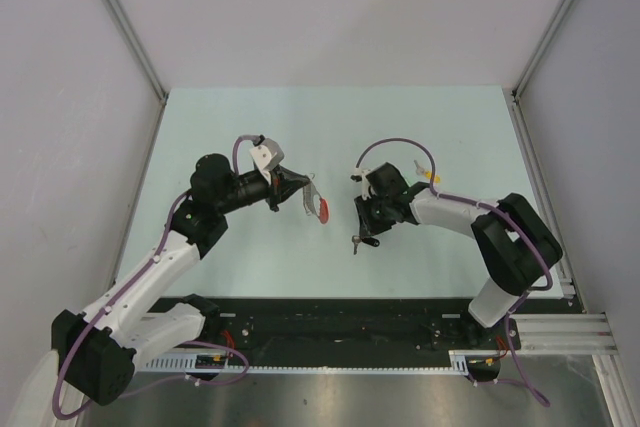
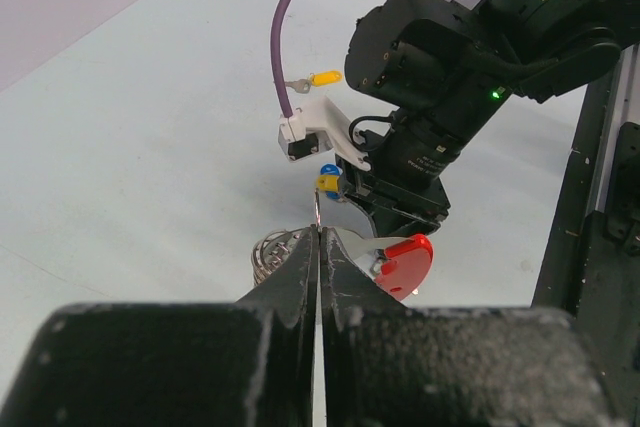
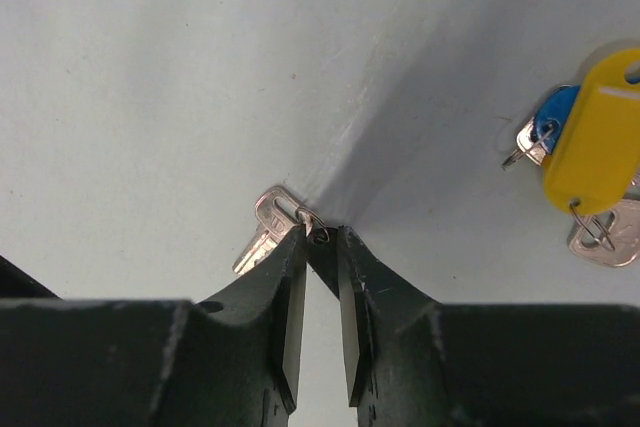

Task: Put the keys on the keyring

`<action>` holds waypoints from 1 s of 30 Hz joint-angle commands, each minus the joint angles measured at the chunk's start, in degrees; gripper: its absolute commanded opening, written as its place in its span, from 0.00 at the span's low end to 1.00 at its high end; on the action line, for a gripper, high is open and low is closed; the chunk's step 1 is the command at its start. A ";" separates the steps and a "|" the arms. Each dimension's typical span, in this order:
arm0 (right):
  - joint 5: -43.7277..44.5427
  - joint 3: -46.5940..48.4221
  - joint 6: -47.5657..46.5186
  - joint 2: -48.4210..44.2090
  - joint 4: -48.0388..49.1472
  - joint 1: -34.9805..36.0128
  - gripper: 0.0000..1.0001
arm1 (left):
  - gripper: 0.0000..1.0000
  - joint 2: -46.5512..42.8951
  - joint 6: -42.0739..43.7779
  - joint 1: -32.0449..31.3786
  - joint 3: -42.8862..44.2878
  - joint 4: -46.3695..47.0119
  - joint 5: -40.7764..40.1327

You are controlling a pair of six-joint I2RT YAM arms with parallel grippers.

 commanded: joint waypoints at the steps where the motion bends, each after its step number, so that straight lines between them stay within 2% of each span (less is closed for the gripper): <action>1: -1.61 1.91 -1.29 1.06 2.27 0.03 0.23 | 0.00 -1.30 0.59 0.38 2.59 2.08 0.26; 13: -1.79 2.09 -2.26 1.50 2.89 -0.15 0.14 | 0.00 -1.12 0.59 0.38 2.50 2.08 0.26; 30: -3.90 2.44 -3.84 2.82 5.96 0.03 0.17 | 0.01 -1.21 0.51 0.38 2.50 1.99 0.44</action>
